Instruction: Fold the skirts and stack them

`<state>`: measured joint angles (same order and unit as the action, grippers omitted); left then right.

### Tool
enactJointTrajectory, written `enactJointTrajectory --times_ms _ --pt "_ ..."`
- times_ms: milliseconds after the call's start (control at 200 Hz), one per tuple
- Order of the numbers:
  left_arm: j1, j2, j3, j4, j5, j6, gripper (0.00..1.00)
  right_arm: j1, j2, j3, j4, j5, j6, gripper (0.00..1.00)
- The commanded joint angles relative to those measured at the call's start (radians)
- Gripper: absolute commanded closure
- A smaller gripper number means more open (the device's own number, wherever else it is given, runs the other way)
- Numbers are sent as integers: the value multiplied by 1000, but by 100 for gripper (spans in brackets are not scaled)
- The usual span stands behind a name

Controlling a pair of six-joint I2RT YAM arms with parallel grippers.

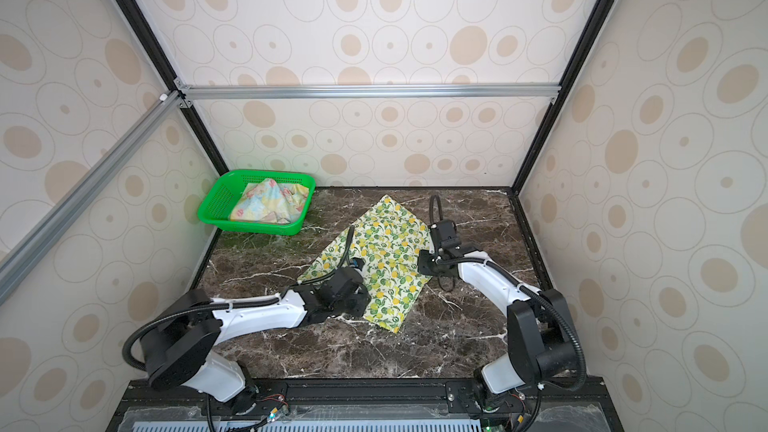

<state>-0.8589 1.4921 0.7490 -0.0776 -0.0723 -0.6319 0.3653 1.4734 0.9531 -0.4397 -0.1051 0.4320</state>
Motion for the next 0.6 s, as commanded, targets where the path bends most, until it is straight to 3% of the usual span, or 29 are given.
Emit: enactJointTrajectory --times_ms 0,105,230,500,595 --pt "116 -108 -65 -126 -69 -32 53 34 -33 -28 -35 16 2 78" --pt "259 -172 -86 -205 -67 -5 48 82 -26 -14 -41 29 -7 74" --pt "405 -187 -85 -262 -14 27 36 111 12 21 -46 20 -14 72" --pt "546 -163 -93 -261 67 23 22 119 54 41 -5 -29 8 71" --pt "587 -150 -111 -199 154 -3 25 119 63 40 2 -31 8 71"
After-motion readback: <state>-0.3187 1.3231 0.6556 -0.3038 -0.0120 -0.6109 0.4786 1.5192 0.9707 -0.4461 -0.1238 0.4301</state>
